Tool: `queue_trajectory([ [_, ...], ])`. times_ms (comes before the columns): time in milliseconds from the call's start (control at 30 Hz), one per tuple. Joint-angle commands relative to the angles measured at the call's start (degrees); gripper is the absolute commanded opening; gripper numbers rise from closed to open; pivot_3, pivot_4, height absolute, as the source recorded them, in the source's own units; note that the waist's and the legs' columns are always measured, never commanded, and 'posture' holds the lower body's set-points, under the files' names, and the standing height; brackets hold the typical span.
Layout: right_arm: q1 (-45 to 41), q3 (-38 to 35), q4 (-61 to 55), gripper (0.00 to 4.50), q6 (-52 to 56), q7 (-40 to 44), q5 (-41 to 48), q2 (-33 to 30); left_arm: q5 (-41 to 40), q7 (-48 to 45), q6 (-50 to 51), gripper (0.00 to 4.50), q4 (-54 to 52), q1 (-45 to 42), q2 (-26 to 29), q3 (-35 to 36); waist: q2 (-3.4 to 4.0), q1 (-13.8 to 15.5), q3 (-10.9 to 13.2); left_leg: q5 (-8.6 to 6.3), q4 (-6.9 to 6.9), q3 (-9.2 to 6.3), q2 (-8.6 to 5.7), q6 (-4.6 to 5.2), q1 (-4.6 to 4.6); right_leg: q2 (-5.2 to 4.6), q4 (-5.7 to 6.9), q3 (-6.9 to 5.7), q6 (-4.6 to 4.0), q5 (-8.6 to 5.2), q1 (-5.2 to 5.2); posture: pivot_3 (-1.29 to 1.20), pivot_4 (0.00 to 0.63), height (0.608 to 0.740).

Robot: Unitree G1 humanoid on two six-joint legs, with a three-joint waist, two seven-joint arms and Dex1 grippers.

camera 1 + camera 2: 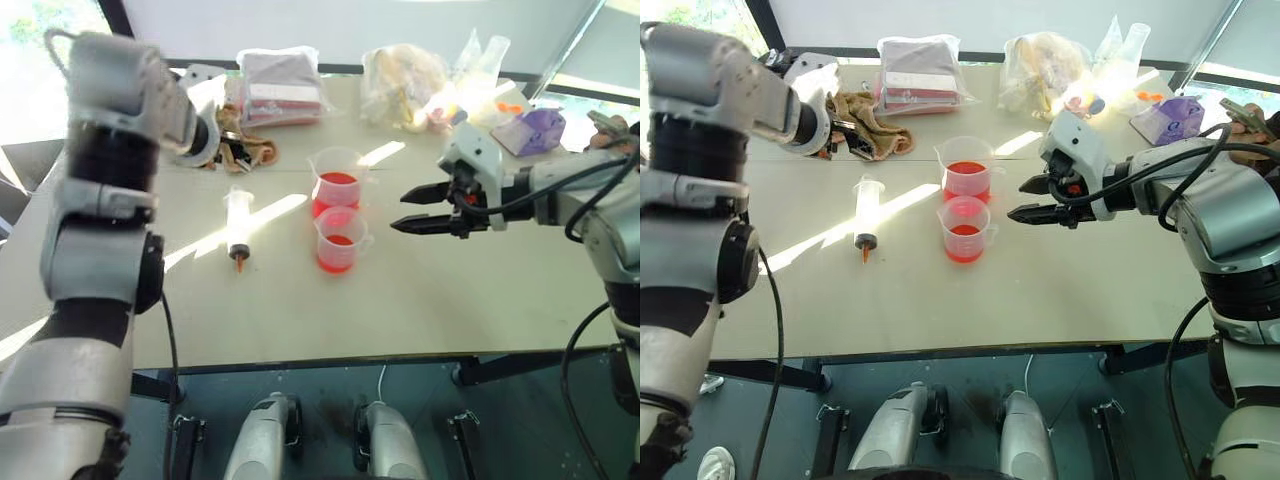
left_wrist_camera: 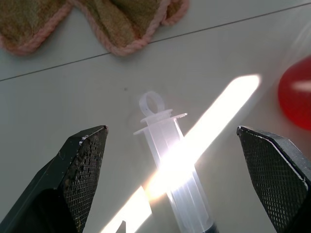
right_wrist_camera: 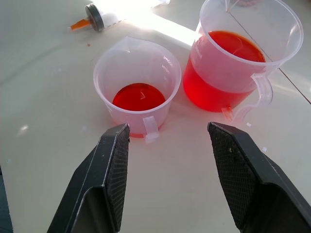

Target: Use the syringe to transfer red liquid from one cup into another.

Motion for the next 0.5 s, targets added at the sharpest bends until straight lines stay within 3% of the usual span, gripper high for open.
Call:
queue_trajectory([
  [33,0.3,-2.2,-2.3,2.66,0.5,-0.7,0.9,-0.4,1.8,3.3,0.5,4.45,15.2,-6.8,-3.4,-1.0,0.00,0.0,0.0,0.00,0.00,0.00,0.01,0.00,0.00,0.01,0.00,0.00,0.00,0.00,-0.02,0.00,0.150,0.740],
  [133,0.6,-2.3,-2.7,2.66,1.0,-0.9,1.3,-0.5,3.0,6.3,0.5,4.45,26.6,-10.9,-6.3,3.3,-0.02,0.0,0.0,0.00,0.00,0.02,0.01,0.00,-0.04,-0.02,-0.01,0.01,0.00,0.00,-0.06,0.00,0.150,0.740],
  [500,1.1,-2.7,-4.3,2.66,2.9,-2.1,2.7,-0.8,7.5,33.2,-8.5,4.45,31.7,-7.7,-10.6,32.2,-0.04,0.2,0.0,-0.10,-0.01,0.00,-0.01,-0.18,-0.05,-0.17,0.01,0.08,0.03,0.04,-0.14,0.00,0.150,0.740],
])
